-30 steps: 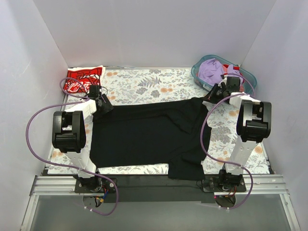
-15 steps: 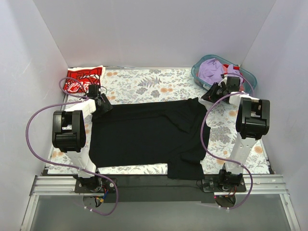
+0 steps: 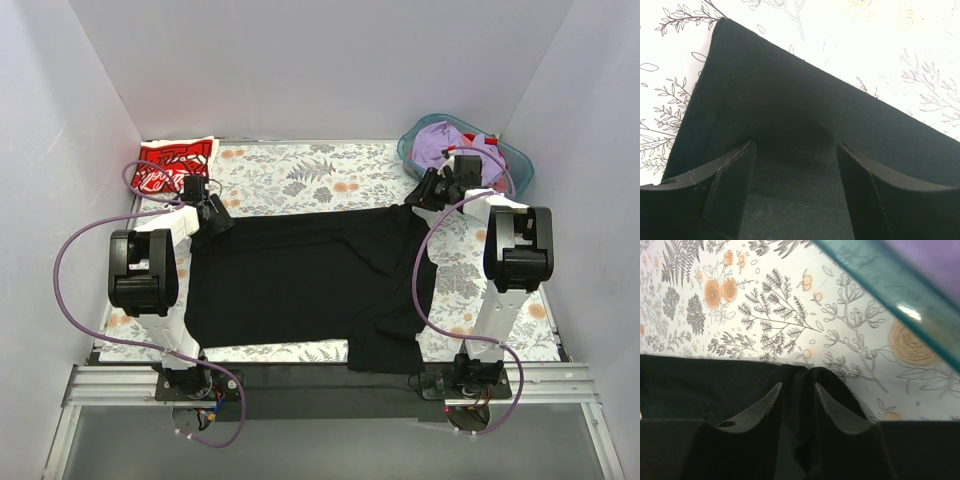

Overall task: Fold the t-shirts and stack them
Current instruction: Fold the tshirt

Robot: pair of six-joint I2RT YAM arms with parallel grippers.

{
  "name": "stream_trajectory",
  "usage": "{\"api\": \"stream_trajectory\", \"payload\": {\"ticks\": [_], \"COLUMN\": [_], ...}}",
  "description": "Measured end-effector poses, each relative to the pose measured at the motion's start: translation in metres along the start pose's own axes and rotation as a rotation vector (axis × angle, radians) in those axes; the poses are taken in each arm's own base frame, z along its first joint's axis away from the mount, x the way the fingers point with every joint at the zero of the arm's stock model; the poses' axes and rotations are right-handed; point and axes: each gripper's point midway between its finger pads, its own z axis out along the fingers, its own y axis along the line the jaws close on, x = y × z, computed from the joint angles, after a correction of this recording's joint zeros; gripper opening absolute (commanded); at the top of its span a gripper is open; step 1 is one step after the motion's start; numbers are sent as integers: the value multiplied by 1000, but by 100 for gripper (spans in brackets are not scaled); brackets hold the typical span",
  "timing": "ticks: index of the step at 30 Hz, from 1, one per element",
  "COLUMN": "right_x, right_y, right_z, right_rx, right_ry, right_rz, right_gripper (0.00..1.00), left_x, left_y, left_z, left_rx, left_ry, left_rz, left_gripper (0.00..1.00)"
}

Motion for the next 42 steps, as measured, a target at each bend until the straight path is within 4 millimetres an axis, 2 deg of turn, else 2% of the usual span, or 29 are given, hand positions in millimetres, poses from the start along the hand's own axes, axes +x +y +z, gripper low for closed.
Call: {"api": "stream_trajectory", "payload": {"ticks": [7,16,19,25,31,37,42], "right_x": [21,25,24,24,21,8,6], "right_y": [11,-9,-12,-17,-23,-41,-43], "right_z": [22,28,29,28,26,9,4], "right_rx": [16,121,140,164,179,215,224], "right_ry": [45,39,33,31,23,-16,-22], "right_rz": [-22,-10,-17,-33,-24,35,52], "right_gripper": [37,34,27,2,1,1,1], "left_x": [0,0,0,0,0,0,0], "left_y": [0,0,0,0,1,1,1], "left_z": [0,0,0,0,0,0,0], "left_rx": [0,-1,-1,-2,-6,-7,-8], "left_ry": [0,0,0,-1,-3,-3,-2], "left_rz": [0,0,0,0,0,-1,-1], "left_gripper": [65,65,65,65,65,65,65]}}
